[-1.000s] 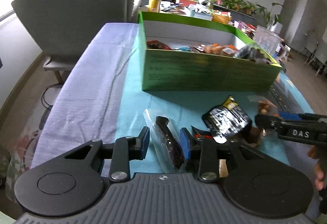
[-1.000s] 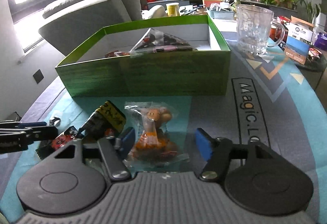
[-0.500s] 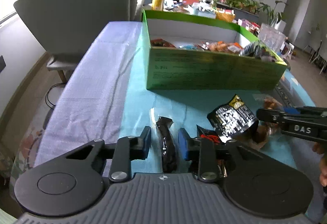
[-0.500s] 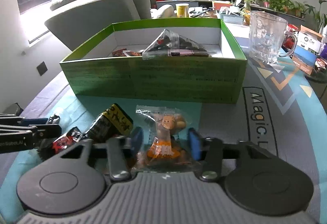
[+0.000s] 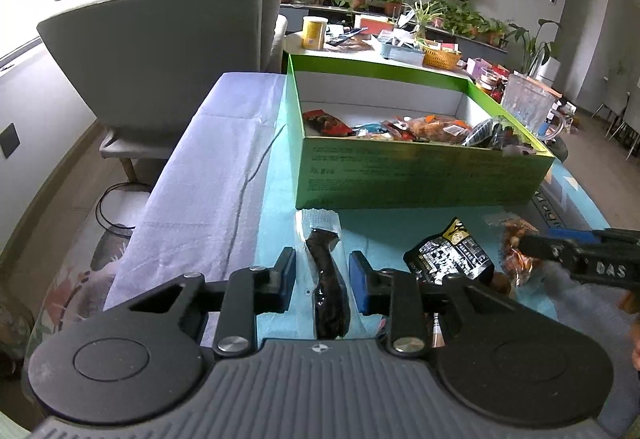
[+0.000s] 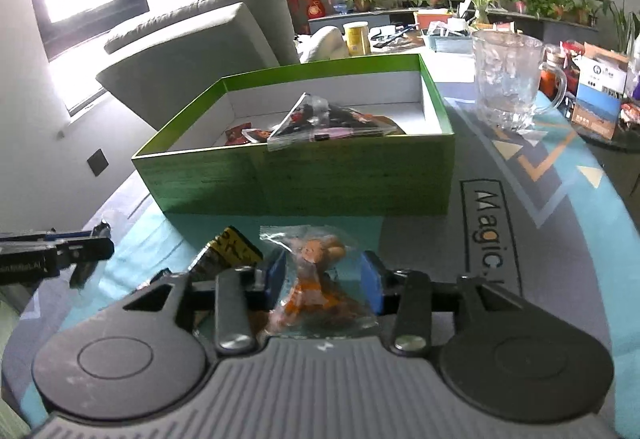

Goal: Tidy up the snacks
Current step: 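Lift the jerky stick with the left gripper while the right lifts the orange snack bag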

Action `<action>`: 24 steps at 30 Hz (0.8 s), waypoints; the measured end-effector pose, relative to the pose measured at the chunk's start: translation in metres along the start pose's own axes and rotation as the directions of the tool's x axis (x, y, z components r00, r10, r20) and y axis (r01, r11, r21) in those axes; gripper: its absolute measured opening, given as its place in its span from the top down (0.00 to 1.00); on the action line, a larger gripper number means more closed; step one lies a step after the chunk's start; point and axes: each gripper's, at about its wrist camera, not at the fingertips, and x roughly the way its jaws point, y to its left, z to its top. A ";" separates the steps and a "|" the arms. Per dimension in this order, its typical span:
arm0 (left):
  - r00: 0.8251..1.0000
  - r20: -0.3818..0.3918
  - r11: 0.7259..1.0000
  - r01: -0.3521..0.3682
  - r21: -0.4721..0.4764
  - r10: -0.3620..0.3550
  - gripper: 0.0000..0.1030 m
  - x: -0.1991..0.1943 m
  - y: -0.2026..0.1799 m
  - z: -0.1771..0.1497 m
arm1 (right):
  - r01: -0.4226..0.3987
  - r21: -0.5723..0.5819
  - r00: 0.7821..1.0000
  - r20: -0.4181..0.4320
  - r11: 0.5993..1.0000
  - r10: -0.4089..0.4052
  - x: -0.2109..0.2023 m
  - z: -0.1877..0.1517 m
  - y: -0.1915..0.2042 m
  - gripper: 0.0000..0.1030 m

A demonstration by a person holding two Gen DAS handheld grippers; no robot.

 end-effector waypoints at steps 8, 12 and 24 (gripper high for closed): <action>1.000 -0.010 1.000 0.013 -0.003 -0.013 0.74 0.005 -0.003 0.001 | -0.051 0.047 0.996 -0.072 0.998 0.055 -0.002 -0.015 -0.013 0.29; 1.000 -0.012 1.000 0.005 -0.011 -0.005 0.74 0.007 0.001 0.002 | -0.219 0.055 0.971 -0.088 0.974 0.224 -0.012 -0.019 -0.006 0.25; 1.000 -0.006 0.999 -0.017 -0.028 0.017 0.74 0.003 0.008 0.004 | -0.238 -0.255 0.971 -0.042 0.937 0.235 -0.022 0.004 0.010 0.22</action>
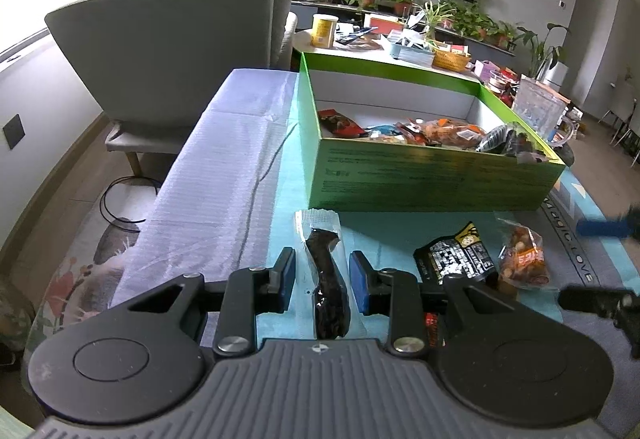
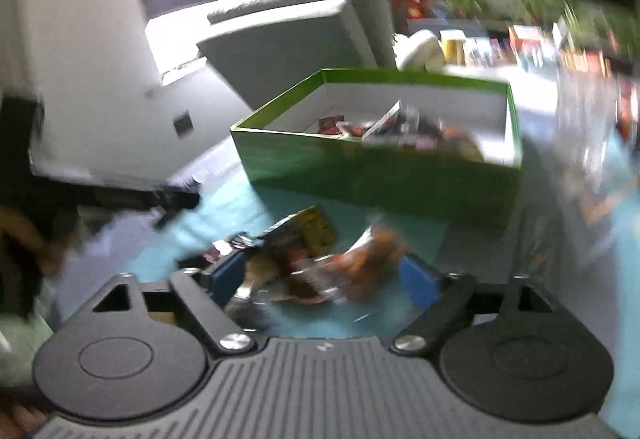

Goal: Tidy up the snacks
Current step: 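Lift the jerky stick with the left gripper while the right lifts the orange snack bag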

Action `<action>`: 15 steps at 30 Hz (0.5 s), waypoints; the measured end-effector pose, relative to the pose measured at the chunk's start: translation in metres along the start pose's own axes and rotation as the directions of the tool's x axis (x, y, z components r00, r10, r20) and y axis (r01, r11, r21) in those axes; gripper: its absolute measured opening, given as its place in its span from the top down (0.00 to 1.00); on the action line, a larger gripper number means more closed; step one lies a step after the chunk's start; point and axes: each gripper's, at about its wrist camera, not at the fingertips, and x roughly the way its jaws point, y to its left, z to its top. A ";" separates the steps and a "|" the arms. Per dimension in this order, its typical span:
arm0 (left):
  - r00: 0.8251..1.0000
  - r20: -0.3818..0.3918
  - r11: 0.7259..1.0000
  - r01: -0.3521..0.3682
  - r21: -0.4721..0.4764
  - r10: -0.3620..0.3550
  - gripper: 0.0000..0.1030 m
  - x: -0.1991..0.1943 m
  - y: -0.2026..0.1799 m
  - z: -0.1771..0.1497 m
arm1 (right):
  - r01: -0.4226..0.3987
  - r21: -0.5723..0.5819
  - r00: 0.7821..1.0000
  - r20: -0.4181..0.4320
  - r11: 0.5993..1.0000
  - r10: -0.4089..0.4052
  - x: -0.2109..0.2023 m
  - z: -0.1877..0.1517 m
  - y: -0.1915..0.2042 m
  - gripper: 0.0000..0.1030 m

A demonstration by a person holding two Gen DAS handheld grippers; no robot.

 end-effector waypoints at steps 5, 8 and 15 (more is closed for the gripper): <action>1.000 0.001 1.000 -0.010 -0.015 0.010 0.74 0.001 0.002 0.001 | -0.047 -0.413 0.992 -0.128 0.909 -0.007 0.030 0.008 0.001 0.22; 1.000 -0.006 1.000 -0.015 -0.015 0.015 0.73 0.004 0.002 0.003 | -0.140 -0.463 0.974 -0.222 0.875 0.038 0.049 0.010 -0.003 0.22; 1.000 -0.019 1.000 -0.018 -0.011 0.018 0.73 0.012 0.003 0.007 | -0.245 -0.382 0.944 -0.304 0.891 0.129 0.084 0.018 -0.018 0.23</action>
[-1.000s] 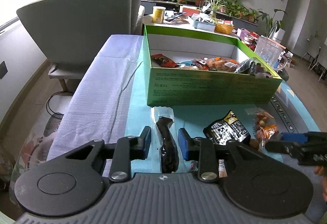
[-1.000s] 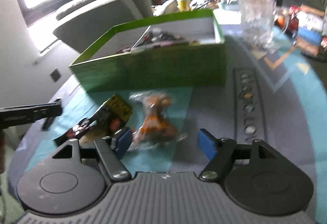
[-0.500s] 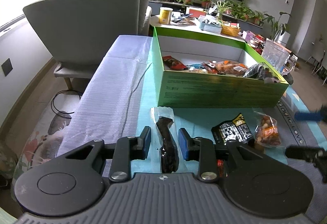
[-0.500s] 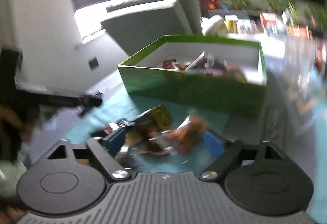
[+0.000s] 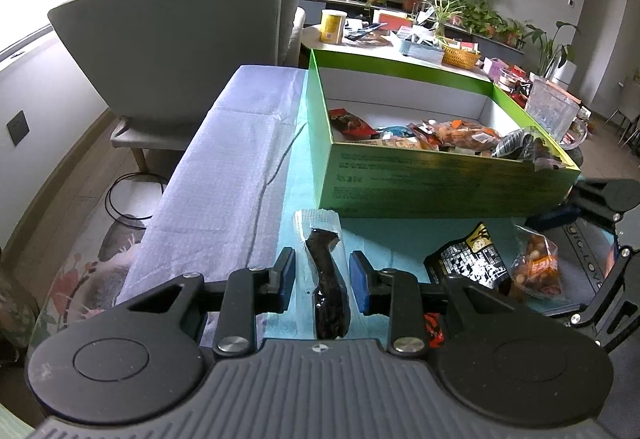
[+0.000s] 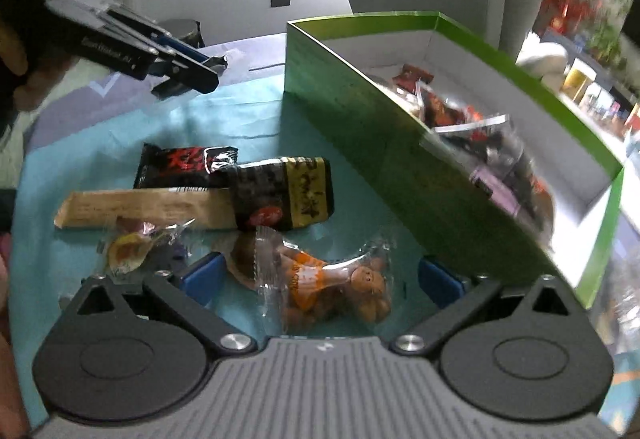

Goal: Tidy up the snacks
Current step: 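Lift the jerky stick with the left gripper while the right lifts the orange snack bag, then lower the jerky stick into the box with the left gripper while the right releases its bag there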

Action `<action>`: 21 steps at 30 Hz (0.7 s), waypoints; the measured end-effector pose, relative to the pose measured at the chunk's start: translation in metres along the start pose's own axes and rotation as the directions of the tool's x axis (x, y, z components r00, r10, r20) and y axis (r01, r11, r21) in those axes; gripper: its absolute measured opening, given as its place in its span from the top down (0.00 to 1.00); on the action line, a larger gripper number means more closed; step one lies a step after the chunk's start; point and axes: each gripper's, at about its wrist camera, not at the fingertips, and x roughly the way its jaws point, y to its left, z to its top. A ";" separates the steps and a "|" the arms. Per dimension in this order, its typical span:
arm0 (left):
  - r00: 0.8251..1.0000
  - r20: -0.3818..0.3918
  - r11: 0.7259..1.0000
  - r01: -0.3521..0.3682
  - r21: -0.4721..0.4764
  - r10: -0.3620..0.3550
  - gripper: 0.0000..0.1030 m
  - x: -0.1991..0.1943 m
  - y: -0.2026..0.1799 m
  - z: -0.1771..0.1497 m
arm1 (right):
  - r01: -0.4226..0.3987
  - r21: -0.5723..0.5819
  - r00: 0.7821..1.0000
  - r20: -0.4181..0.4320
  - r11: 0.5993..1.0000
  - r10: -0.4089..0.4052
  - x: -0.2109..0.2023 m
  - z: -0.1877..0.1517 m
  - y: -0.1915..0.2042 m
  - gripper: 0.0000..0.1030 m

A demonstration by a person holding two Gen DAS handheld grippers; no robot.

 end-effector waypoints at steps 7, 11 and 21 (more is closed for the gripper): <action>1.000 0.001 1.000 0.010 -0.010 -0.010 0.73 0.001 -0.001 -0.001 | -0.031 0.126 0.999 0.018 0.992 0.029 -0.003 -0.003 -0.010 0.28; 1.000 0.013 1.000 0.012 -0.007 -0.012 0.73 -0.005 -0.001 0.000 | 0.011 0.182 0.999 0.043 0.983 -0.019 -0.014 -0.013 -0.006 0.34; 0.993 0.109 0.999 0.033 0.013 -0.034 0.73 -0.037 -0.012 0.016 | 0.070 0.304 0.962 0.233 0.950 -0.145 -0.069 -0.020 0.009 0.34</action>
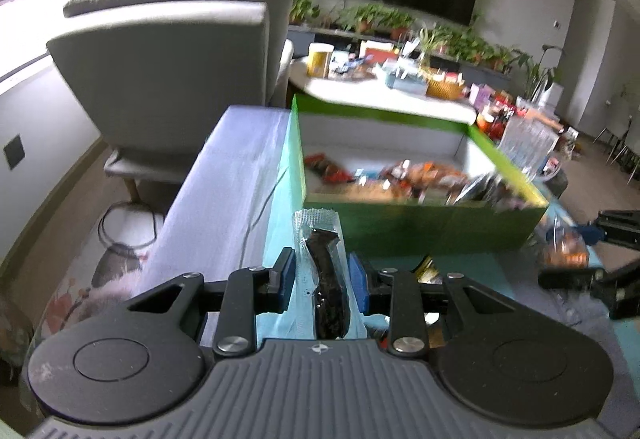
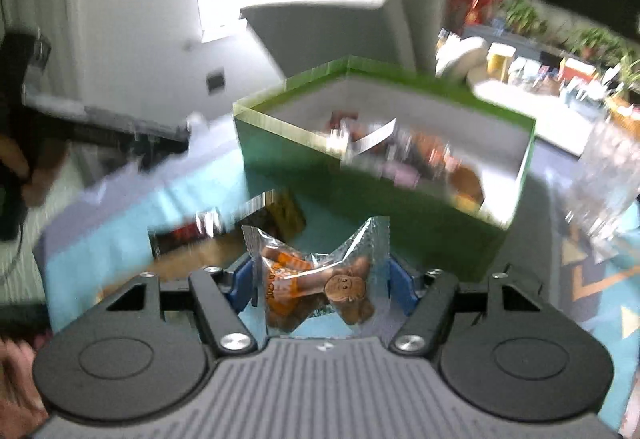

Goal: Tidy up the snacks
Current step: 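Lower the jerky stick into the box with the left gripper while the right releases its bag there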

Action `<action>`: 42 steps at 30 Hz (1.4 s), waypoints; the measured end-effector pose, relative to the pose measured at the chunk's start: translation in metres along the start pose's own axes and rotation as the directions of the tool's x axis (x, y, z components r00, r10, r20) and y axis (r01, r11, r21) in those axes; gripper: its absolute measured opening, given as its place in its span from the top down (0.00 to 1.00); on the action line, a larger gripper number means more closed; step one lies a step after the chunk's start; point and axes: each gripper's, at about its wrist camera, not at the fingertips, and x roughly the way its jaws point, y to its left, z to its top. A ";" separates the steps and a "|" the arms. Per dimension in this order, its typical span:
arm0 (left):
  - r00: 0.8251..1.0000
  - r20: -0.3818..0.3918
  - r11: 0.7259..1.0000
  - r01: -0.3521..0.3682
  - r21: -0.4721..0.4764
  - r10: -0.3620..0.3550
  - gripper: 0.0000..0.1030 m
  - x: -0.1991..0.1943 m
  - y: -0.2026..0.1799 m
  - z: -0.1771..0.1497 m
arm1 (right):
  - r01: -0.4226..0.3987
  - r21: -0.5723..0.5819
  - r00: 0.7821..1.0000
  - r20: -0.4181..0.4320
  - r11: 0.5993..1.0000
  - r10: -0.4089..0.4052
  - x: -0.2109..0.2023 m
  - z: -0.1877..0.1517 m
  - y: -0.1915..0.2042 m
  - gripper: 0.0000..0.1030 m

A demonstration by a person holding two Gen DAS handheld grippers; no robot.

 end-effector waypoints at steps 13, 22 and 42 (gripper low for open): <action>0.988 0.137 0.993 0.053 0.110 -0.067 0.73 0.017 -0.044 0.065 | 0.242 0.235 0.919 0.255 0.941 -0.300 0.005 0.054 -0.024 0.34; 0.995 0.080 0.990 0.057 0.127 -0.068 0.73 0.069 -0.053 0.076 | 0.235 0.335 0.921 0.224 0.913 -0.320 0.042 0.060 -0.054 0.34; 0.999 -0.015 0.992 0.033 0.121 -0.031 0.67 0.103 -0.043 0.067 | 0.270 0.341 0.923 0.175 0.900 -0.343 0.058 0.054 -0.062 0.34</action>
